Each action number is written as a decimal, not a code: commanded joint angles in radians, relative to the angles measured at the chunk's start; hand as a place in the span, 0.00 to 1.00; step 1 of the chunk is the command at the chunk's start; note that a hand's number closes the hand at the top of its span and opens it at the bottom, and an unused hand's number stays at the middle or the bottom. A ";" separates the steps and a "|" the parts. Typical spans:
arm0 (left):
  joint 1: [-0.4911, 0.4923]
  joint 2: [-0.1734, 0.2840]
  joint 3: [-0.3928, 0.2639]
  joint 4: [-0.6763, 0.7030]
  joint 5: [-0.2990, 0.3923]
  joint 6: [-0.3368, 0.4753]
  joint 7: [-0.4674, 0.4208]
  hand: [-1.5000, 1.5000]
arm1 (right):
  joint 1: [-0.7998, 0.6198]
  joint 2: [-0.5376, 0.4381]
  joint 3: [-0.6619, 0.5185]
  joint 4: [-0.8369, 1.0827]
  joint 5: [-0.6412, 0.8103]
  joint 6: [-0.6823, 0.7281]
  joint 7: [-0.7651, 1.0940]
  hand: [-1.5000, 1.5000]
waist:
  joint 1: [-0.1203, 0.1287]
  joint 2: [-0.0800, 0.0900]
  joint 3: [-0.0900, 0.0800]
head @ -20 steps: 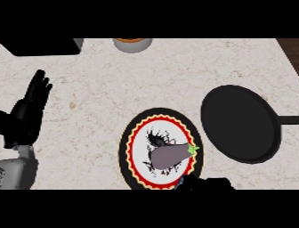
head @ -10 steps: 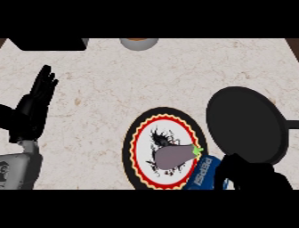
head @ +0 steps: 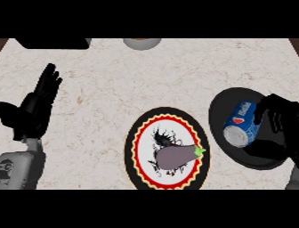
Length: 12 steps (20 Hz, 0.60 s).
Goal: Pick the can from the plate and place it in the pan
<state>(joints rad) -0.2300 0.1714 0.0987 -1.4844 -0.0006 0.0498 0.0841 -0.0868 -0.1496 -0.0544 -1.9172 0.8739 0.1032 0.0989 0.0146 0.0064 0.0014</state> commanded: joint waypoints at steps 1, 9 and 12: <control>-0.018 -0.023 -0.002 0.069 -0.008 0.008 -0.050 0.50 | -0.133 -0.091 -0.140 0.303 0.001 -0.121 -0.155 1.00 | 0.004 0.007 0.000; -0.059 -0.008 0.005 0.070 -0.013 0.007 -0.017 0.50 | -0.402 -0.115 -0.216 0.911 -0.014 -0.335 -0.365 1.00 | 0.013 0.006 0.000; -0.036 0.014 0.022 0.045 0.005 -0.014 -0.013 0.50 | -0.402 -0.094 -0.276 0.987 -0.162 -0.264 -0.445 1.00 | 0.011 0.005 0.001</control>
<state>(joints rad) -0.2476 0.1721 0.1053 -1.4574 -0.0073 0.0476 0.0683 -0.4346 -0.2606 -0.2705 -1.0895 0.8219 -0.1736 -0.2558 0.0234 0.0089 0.0017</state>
